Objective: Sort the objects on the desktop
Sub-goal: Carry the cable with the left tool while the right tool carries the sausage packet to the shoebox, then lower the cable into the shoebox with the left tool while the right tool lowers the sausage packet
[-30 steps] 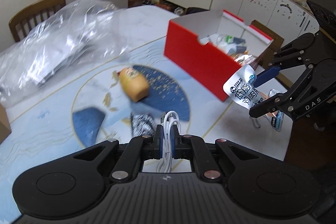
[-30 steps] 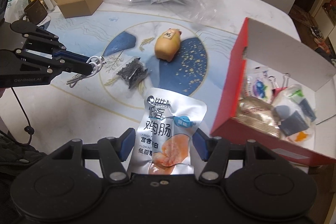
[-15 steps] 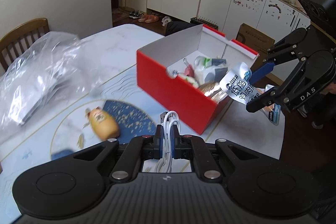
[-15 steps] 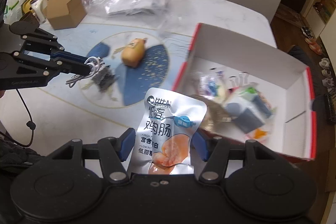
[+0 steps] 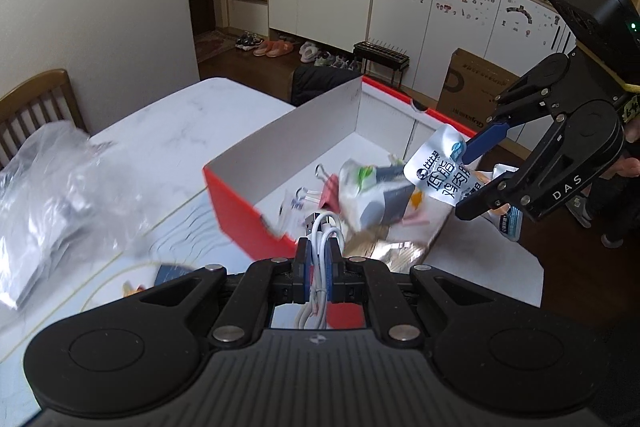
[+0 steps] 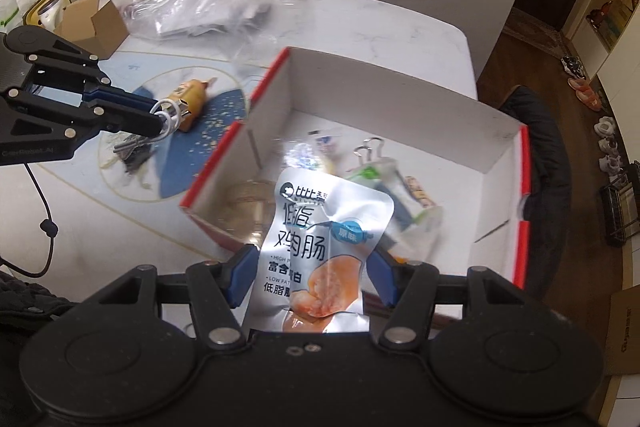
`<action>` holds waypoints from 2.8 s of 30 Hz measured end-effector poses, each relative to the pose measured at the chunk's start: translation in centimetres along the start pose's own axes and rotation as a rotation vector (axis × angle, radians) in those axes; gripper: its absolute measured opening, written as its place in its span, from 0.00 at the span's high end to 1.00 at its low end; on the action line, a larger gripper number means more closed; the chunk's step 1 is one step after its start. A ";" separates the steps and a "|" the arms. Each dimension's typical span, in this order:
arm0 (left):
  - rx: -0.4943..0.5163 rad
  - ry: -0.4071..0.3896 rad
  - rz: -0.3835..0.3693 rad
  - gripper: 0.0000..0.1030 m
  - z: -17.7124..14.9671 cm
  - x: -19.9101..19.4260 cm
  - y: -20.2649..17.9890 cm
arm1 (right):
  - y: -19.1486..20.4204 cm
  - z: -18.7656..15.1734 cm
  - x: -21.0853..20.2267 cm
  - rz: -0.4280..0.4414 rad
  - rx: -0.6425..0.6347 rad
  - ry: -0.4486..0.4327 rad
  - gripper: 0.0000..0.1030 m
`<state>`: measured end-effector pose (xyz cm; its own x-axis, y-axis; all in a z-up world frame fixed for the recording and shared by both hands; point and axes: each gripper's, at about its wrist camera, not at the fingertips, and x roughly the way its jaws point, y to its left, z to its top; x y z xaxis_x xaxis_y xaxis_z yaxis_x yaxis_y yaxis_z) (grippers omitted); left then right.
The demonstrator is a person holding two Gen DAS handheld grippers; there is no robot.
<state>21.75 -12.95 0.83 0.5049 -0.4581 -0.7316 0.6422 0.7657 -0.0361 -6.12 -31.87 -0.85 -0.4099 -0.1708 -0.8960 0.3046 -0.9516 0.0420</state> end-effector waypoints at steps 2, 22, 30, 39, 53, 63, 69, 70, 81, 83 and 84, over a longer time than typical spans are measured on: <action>0.005 0.003 0.005 0.94 0.8 0.8 -0.4 | -1.0 0.0 0.0 0.001 -0.005 0.002 0.43; 0.021 0.099 0.061 0.94 5.2 9.1 -2.6 | -7.8 2.3 4.1 -0.034 -0.051 0.018 0.43; 0.023 0.154 0.091 0.94 5.5 12.4 -2.3 | -9.1 3.5 7.6 -0.064 -0.059 0.039 0.43; 0.037 0.241 0.099 0.94 5.1 15.3 -2.2 | -9.0 3.7 10.3 -0.036 -0.062 0.076 0.43; 0.014 0.291 0.071 0.94 4.7 16.7 -2.0 | -9.1 3.5 11.1 -0.010 -0.041 0.076 0.40; -0.023 0.263 0.063 0.94 4.7 15.7 -1.6 | -9.5 3.3 9.7 -0.013 -0.032 0.044 0.30; -0.038 0.240 0.066 0.94 4.9 14.4 -1.6 | -9.2 3.0 8.5 -0.006 -0.030 0.025 0.29; -0.041 0.235 0.065 0.94 4.9 14.2 -1.6 | -9.1 3.0 8.3 -0.006 -0.031 0.024 0.29; -0.064 0.164 0.041 0.94 5.2 10.7 -2.3 | -7.7 2.8 5.4 0.020 -0.036 -0.011 0.27; -0.069 0.152 0.039 0.94 5.1 10.0 -2.5 | -7.3 2.8 4.8 0.024 -0.035 -0.021 0.26; -0.073 0.147 0.035 0.94 4.9 9.6 -2.5 | -7.1 2.7 4.5 0.026 -0.037 -0.027 0.25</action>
<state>27.86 -21.48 -2.74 0.4328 -0.3640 -0.8247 0.5798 0.8129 -0.0545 -12.46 -26.60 -3.99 -0.4242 -0.2023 -0.8827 0.3468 -0.9367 0.0480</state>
